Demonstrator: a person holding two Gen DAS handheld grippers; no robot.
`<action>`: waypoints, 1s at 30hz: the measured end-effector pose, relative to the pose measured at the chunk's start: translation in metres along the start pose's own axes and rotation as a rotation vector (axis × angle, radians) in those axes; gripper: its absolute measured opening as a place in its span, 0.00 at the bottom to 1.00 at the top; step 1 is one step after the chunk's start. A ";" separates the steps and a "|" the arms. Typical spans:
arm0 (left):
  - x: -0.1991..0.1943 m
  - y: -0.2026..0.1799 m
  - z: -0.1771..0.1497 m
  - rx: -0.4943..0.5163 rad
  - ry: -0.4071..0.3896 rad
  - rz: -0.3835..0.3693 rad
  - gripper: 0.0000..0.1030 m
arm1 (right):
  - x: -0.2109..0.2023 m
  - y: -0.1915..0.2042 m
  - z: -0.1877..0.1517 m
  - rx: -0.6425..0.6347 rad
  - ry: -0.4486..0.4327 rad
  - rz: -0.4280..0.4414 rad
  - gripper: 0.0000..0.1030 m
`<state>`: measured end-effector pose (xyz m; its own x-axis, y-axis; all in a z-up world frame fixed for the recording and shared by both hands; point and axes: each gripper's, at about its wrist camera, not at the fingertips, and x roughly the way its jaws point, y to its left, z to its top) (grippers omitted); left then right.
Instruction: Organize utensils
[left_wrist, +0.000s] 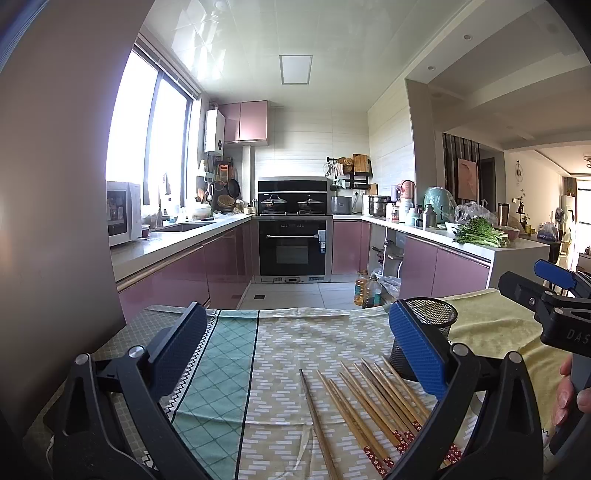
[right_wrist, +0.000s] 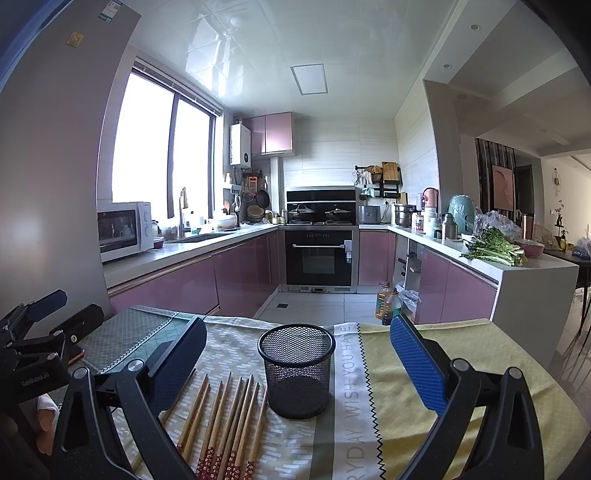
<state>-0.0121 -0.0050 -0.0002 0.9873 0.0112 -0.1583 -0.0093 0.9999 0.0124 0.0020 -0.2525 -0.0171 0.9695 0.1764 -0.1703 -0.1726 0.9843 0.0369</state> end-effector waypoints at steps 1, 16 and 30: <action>0.000 0.000 0.000 0.001 0.000 0.000 0.94 | 0.001 0.001 0.000 0.000 0.001 0.001 0.93; 0.000 0.001 0.000 -0.001 -0.005 0.001 0.94 | 0.001 0.001 0.000 0.002 0.004 0.003 0.94; 0.013 -0.002 -0.005 0.026 0.072 -0.036 0.94 | 0.020 0.000 -0.007 -0.004 0.112 0.067 0.93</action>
<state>-0.0004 -0.0069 -0.0070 0.9729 -0.0228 -0.2301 0.0307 0.9991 0.0305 0.0201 -0.2491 -0.0270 0.9302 0.2416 -0.2762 -0.2377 0.9701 0.0481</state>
